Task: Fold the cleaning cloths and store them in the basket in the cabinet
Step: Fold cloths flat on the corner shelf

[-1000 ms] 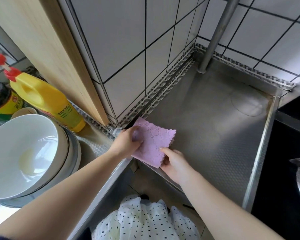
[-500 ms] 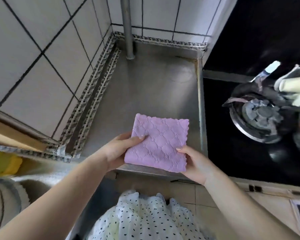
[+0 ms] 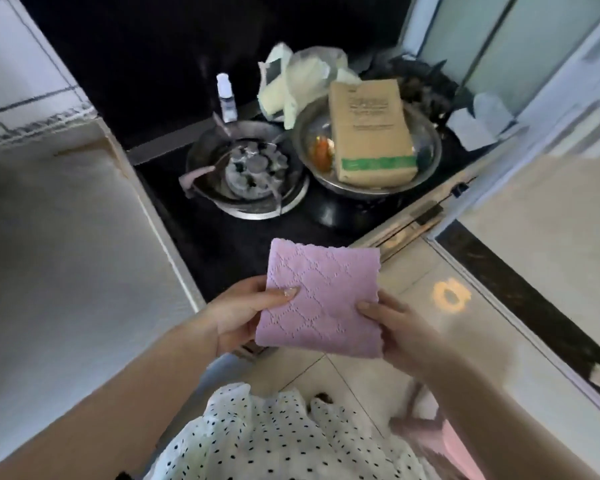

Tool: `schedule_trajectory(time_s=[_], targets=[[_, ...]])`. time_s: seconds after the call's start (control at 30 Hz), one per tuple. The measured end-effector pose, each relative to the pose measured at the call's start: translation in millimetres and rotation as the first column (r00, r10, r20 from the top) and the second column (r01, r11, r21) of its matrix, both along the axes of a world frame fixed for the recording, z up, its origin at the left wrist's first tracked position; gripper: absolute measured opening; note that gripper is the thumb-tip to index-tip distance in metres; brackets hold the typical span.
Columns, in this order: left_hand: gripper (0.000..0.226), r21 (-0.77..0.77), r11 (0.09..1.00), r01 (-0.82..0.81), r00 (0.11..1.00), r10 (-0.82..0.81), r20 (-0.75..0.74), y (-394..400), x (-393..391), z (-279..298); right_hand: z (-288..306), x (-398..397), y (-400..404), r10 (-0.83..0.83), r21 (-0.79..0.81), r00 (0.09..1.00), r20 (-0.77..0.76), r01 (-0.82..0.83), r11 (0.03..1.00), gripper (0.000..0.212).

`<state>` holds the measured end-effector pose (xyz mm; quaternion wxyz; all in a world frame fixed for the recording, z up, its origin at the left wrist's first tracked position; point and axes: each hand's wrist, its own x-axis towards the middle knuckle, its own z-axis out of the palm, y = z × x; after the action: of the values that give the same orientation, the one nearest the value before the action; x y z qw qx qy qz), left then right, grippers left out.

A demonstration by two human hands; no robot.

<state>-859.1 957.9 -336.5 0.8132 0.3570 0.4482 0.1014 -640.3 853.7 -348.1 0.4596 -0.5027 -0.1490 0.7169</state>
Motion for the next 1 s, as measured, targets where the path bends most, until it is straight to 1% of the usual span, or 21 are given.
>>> schedule_trajectory(time_s=[0.07, 0.1, 0.13, 0.23, 0.27, 0.4, 0.57, 0.6, 0.67, 0.77, 0.87, 0.93, 1.0], targets=[[0.051, 0.023, 0.997, 0.078, 0.997, -0.078, -0.012, -0.1, 44.1, 0.2, -0.8, 33.5, -18.2, -0.089, 0.002, 0.996, -0.027, 0.089, 0.996, 0.087], [0.050, 0.028, 0.991, 0.134, 0.991, -0.133, -0.024, -2.1, 76.0, 0.5, 0.1, 56.8, -31.8, -0.145, 0.006, 0.989, -0.038, 0.145, 0.989, 0.088], [0.049, 0.034, 0.986, 0.166, 0.986, -0.164, -0.037, -3.1, 96.9, 0.4, 0.6, 71.5, -40.5, -0.184, 0.006, 0.982, -0.041, 0.184, 0.983, 0.084], [0.041, 0.046, 0.962, 0.270, 0.962, -0.268, -0.043, -9.4, 161.6, -0.1, 0.5, 114.7, -69.3, -0.348, -0.014, 0.936, -0.063, 0.347, 0.938, 0.052], [0.038, 0.041, 0.948, 0.315, 0.949, -0.314, -0.045, -13.1, 187.7, -1.1, 0.5, 130.6, -82.0, -0.400, -0.025, 0.914, -0.069, 0.399, 0.916, 0.047], [0.033, 0.038, 0.887, 0.461, 0.887, -0.459, -0.049, -30.6, 267.3, -2.9, -6.1, 173.5, -122.5, -0.572, -0.047, 0.819, -0.052, 0.570, 0.821, 0.042], [0.031, 0.006, 0.770, 0.638, 0.769, -0.636, -0.066, -51.0, 352.4, -10.6, -17.9, 210.9, -164.7, -0.737, -0.111, 0.676, 0.021, 0.734, 0.670, 0.023], [0.032, -0.008, 0.743, 0.669, 0.741, -0.668, -0.070, -55.2, 370.5, -12.5, -20.5, 219.2, -172.3, -0.762, -0.120, 0.647, 0.026, 0.759, 0.640, 0.024], [0.032, -0.028, 0.687, 0.726, 0.684, -0.726, -0.075, -62.1, 404.9, -16.2, -23.8, 236.7, -182.8, -0.806, -0.125, 0.591, 0.012, 0.801, 0.585, 0.039], [0.033, -0.039, 0.596, 0.802, 0.593, -0.802, -0.074, -69.5, 459.6, -20.8, -27.2, 266.9, -193.1, -0.860, -0.118, 0.511, 0.003, 0.854, 0.507, 0.052], [0.032, -0.040, 0.504, 0.863, 0.500, -0.862, -0.082, -76.1, 526.7, -24.9, -34.6, 306.9, -202.0, -0.918, -0.137, 0.396, 0.009, 0.910, 0.391, 0.059], [0.033, -0.045, 0.440, 0.897, 0.434, -0.896, -0.096, -80.6, 571.1, -25.5, -35.9, 335.6, -205.7, -0.934, -0.134, 0.353, 0.044, 0.929, 0.345, 0.061], [0.036, -0.053, 0.375, 0.926, 0.367, -0.923, -0.119, -84.8, 612.4, -23.8, -33.7, 360.7, -208.7, -0.948, -0.130, 0.314, 0.058, 0.944, 0.304, 0.058]])
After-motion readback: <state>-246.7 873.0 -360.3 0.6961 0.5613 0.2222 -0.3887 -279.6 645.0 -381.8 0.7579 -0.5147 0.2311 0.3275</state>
